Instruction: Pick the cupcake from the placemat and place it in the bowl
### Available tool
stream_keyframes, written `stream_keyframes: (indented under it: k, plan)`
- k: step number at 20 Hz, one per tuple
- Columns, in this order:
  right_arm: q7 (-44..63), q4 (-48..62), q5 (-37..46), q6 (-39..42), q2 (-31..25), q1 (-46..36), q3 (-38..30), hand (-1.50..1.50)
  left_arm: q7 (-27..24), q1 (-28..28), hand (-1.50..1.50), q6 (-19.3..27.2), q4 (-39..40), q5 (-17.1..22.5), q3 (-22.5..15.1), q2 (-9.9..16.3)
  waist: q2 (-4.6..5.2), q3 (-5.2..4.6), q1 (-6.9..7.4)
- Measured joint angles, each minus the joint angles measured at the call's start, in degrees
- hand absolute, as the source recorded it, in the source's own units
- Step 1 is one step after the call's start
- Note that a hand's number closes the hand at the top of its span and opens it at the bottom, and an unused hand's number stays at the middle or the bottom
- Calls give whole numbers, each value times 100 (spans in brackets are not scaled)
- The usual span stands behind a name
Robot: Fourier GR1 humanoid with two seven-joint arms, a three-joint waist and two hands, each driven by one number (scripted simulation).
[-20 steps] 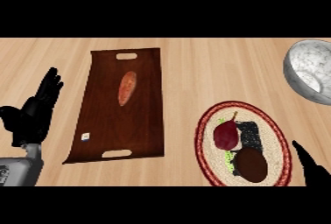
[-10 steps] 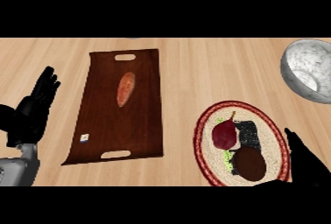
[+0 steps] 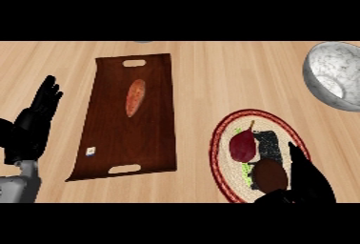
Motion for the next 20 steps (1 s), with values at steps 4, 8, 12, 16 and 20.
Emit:
stream_keyframes:
  k: [4, 8, 12, 16, 20]
  plan:
    - [-98, 284, 239, -18, 299, -55, -34, -150, 36, 115, 0, -7, -144, -59, -9, -44, -4, 2, -8]
    - [-172, 383, 501, -20, 515, -31, -97, -150, 69, 172, 0, -68, -230, -50, 89, -23, -6, 3, -23]
    - [-360, 784, 670, -48, 664, -52, -285, -150, -44, 123, 0, -137, -55, -87, 143, -69, -2, 3, -37]
    - [-543, 841, 555, 5, 756, 38, -544, 150, 23, 99, 0, -128, -81, -167, 161, -137, -8, 0, -48]
    - [-683, 986, 471, 106, 817, -244, -749, 150, 23, 58, 0, -184, -66, -230, 233, -196, -20, -21, -53]
